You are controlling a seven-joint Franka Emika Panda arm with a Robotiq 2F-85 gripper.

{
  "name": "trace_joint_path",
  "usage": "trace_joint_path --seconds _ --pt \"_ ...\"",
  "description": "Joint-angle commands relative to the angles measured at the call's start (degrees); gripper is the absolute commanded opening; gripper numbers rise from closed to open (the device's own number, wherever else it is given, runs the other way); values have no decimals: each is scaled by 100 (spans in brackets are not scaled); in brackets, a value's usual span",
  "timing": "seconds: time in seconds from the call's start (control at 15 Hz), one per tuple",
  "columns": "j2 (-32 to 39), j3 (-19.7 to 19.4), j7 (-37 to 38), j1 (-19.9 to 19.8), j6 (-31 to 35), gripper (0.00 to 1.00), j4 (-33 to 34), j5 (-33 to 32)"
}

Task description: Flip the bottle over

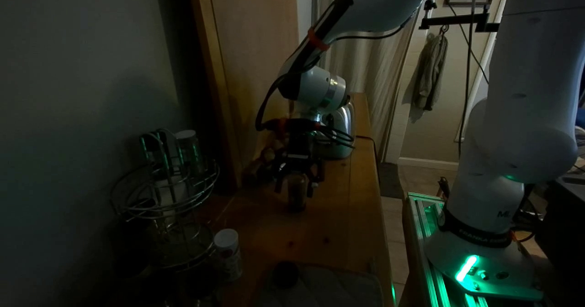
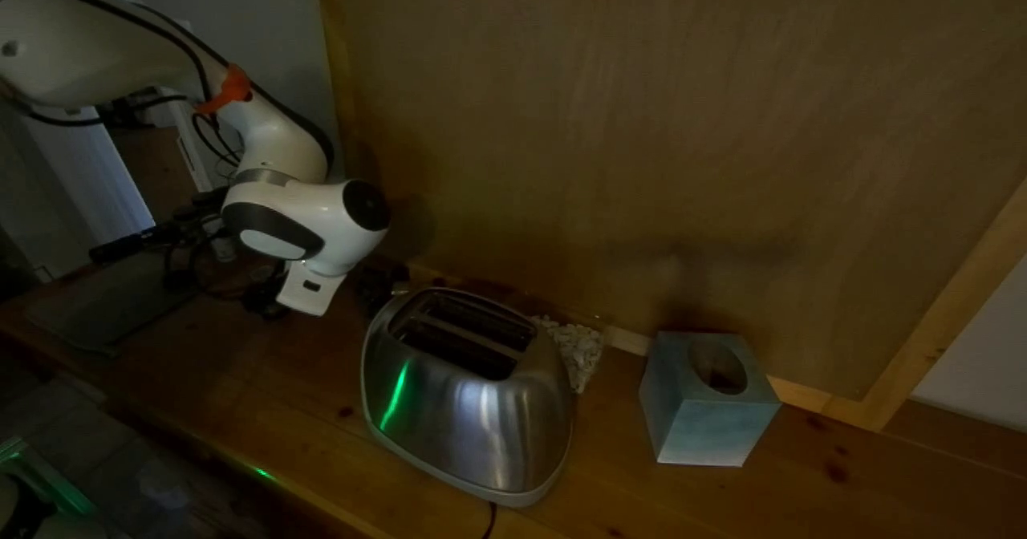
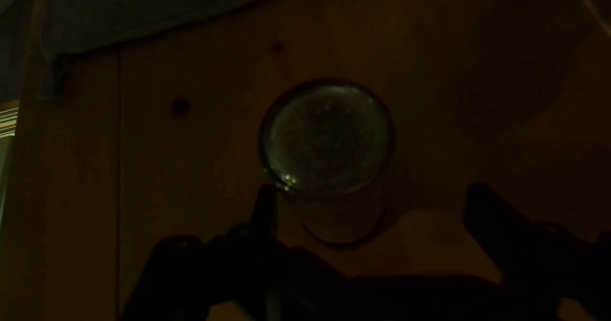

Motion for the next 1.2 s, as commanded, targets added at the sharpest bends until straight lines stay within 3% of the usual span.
trace_joint_path --seconds 0.0,0.07,0.6,0.93,1.13 --pt "247 -41 39 34 -227 100 224 -36" --pt "270 -44 50 37 -248 81 241 -49" --pt "287 -62 89 43 -235 25 283 -112" --pt "-37 24 846 249 -98 24 225 -679" --pt "-283 162 1670 470 -56 24 214 -1478"
